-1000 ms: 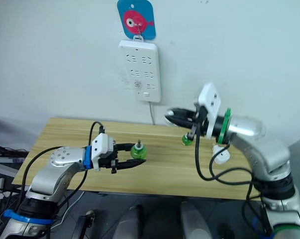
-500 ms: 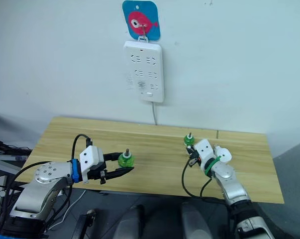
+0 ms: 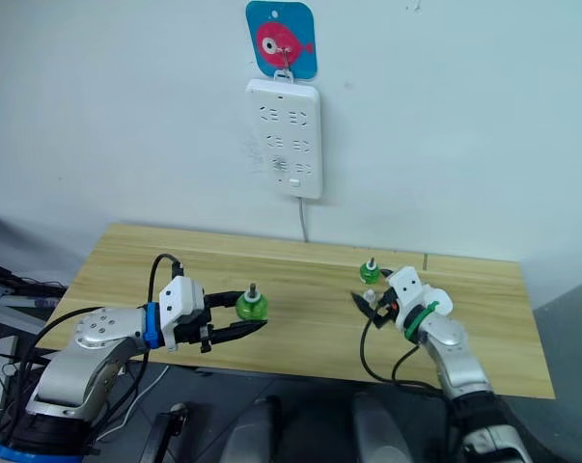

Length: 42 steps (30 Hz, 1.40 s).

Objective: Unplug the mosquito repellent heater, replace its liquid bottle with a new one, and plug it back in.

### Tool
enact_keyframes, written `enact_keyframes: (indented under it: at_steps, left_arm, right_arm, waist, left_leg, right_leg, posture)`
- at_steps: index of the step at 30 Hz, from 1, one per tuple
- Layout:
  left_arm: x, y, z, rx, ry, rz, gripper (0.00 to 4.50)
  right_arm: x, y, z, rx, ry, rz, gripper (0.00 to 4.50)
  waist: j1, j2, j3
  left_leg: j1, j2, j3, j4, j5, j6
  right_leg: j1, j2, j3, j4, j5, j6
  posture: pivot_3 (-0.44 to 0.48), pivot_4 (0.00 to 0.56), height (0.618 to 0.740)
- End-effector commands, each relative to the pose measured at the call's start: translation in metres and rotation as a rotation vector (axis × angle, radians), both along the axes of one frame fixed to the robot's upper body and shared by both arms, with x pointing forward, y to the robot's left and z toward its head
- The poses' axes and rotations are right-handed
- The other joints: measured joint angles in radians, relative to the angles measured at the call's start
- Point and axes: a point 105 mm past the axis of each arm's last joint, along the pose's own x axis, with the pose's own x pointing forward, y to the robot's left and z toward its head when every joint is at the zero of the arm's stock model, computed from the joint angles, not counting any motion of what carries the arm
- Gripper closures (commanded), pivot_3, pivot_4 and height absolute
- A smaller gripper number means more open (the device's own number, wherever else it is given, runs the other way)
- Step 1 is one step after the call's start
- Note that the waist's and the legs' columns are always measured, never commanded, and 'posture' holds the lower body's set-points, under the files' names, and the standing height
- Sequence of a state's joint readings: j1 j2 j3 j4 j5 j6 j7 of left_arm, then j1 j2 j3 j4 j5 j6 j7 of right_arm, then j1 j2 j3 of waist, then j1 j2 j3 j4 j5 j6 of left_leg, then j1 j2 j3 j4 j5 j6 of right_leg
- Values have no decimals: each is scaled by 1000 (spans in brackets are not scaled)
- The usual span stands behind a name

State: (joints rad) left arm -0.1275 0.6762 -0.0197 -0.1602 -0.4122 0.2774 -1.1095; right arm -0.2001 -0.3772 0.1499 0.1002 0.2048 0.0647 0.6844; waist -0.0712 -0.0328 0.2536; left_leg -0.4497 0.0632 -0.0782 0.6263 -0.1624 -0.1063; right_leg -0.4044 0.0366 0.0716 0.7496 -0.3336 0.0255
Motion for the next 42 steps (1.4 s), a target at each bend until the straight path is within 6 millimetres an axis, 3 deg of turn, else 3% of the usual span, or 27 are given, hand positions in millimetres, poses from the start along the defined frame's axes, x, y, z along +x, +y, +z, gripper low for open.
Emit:
enact_keyframes:
  at_steps: [1,6,8,15,18,27,37,42]
  left_arm:
    - [-5,-22,21,-61,-31,-127,2182]
    - [2,-47,37,-115,-58,-242,2182]
    - [6,-53,41,-121,-76,-268,2182]
    - [18,-64,55,-133,-125,-313,2182]
    - [19,-65,57,-130,-133,-319,2182]
    - [15,-65,58,-139,-133,-325,2182]
    - [11,-62,59,-181,-54,-276,2182]
    - [17,-51,47,-176,44,-210,575]
  right_arm:
    - [-35,37,58,23,-43,311,0]
    - [-62,66,112,98,24,560,0]
    - [-67,72,118,90,48,615,0]
    - [-58,79,126,108,42,608,0]
    - [-56,81,128,120,33,598,638]
    - [-49,80,125,72,-45,572,3670]
    - [-43,76,132,103,-66,552,3666]
    - [-47,67,146,166,-28,559,3666]
  waist:
    - [-5,0,0]
    - [-13,0,0]
    - [-13,0,0]
    - [-16,0,0]
    - [-19,0,0]
    - [-19,0,0]
    - [-18,0,0]
    - [-18,0,0]
  left_leg:
    - [0,0,0,1,0,0]
    - [0,1,-1,2,0,0]
    - [0,1,-1,1,0,0]
    - [0,0,-1,2,0,0]
    - [-1,0,-1,2,0,0]
    - [-1,0,-1,2,0,0]
    - [-1,0,-1,2,0,0]
    - [-1,0,-1,2,0,0]
  right_leg:
    - [0,0,0,0,0,0]
    - [1,2,0,0,-2,4]
    - [1,2,0,0,-2,4]
    - [0,1,-1,0,0,0]
    - [0,1,-1,0,0,0]
    - [0,1,-1,0,0,0]
    - [0,1,-1,0,0,0]
    - [0,1,-1,0,0,0]
  posture:
    - [-76,206,704]
    - [-109,194,704]
    - [-112,192,704]
    - [-125,177,704]
    - [-126,175,704]
    - [-125,172,704]
    - [-121,170,704]
    - [-122,170,704]
